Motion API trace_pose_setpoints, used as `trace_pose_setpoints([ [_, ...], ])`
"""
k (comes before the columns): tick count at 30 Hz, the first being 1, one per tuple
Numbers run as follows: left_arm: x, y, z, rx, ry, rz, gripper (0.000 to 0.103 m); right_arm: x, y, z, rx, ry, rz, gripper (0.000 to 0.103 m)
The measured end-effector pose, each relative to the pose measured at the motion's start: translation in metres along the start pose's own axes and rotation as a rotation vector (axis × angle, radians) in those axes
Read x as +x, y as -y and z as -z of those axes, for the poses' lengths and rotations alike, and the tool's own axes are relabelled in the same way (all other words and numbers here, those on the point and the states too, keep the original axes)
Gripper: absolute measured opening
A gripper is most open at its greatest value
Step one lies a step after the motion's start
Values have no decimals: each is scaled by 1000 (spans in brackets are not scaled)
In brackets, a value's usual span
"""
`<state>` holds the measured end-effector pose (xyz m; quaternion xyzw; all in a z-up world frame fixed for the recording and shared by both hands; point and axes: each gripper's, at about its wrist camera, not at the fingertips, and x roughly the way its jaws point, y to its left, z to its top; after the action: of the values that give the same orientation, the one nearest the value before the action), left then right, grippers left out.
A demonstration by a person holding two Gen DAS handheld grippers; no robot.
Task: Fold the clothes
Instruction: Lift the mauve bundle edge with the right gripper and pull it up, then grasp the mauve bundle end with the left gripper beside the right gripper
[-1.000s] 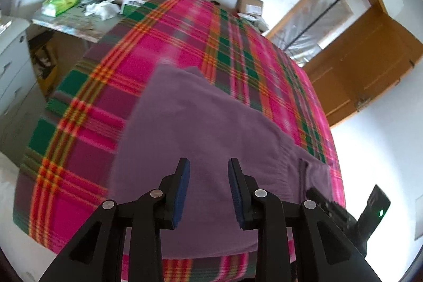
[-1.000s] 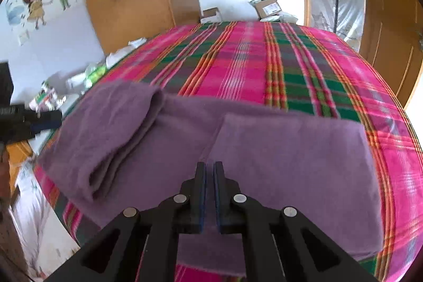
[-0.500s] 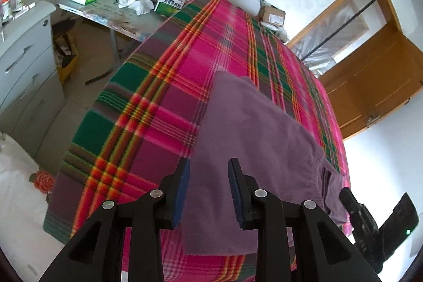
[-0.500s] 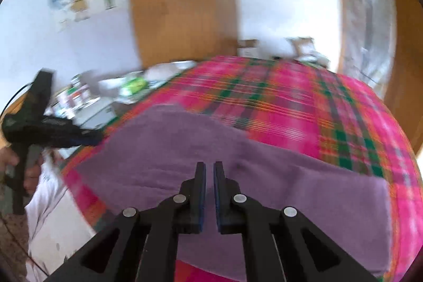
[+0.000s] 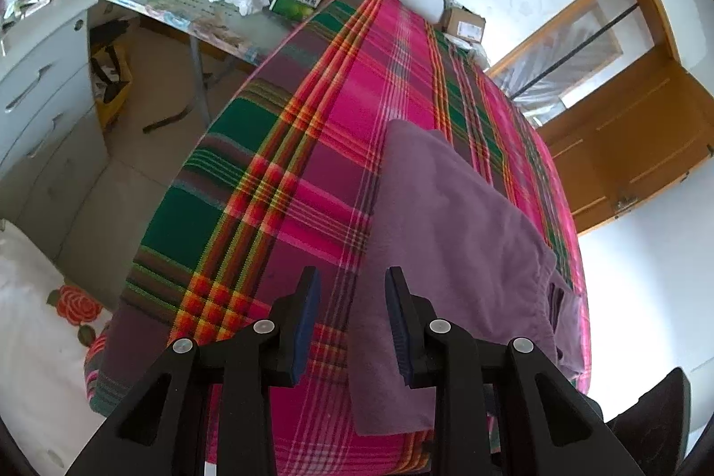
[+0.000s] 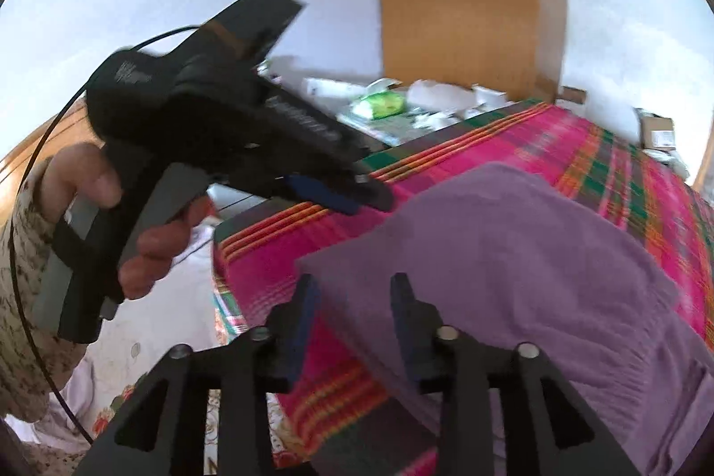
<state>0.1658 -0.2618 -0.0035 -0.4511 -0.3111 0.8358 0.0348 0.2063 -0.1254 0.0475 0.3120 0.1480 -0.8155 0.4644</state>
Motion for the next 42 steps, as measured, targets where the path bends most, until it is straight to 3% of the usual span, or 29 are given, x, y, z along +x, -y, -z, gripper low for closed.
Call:
trace_pose_setpoints([
  [2, 1, -1, -1, -4, 2, 3, 31, 4, -4, -1, -12, -5, -8, 41],
  [16, 24, 2, -18, 42, -58, 23, 31, 35, -24, 0, -92, -28, 203, 41],
  [30, 48, 4, -49, 26, -105, 102, 31, 49, -13, -6, -83, -24, 219, 27],
  [37, 67, 19, -64, 64, -143, 124, 31, 46, -9, -6, -94, -12, 223, 15],
  [42, 75, 25, -74, 97, -168, 136, 31, 46, -7, -7, -104, -5, 227, 13],
])
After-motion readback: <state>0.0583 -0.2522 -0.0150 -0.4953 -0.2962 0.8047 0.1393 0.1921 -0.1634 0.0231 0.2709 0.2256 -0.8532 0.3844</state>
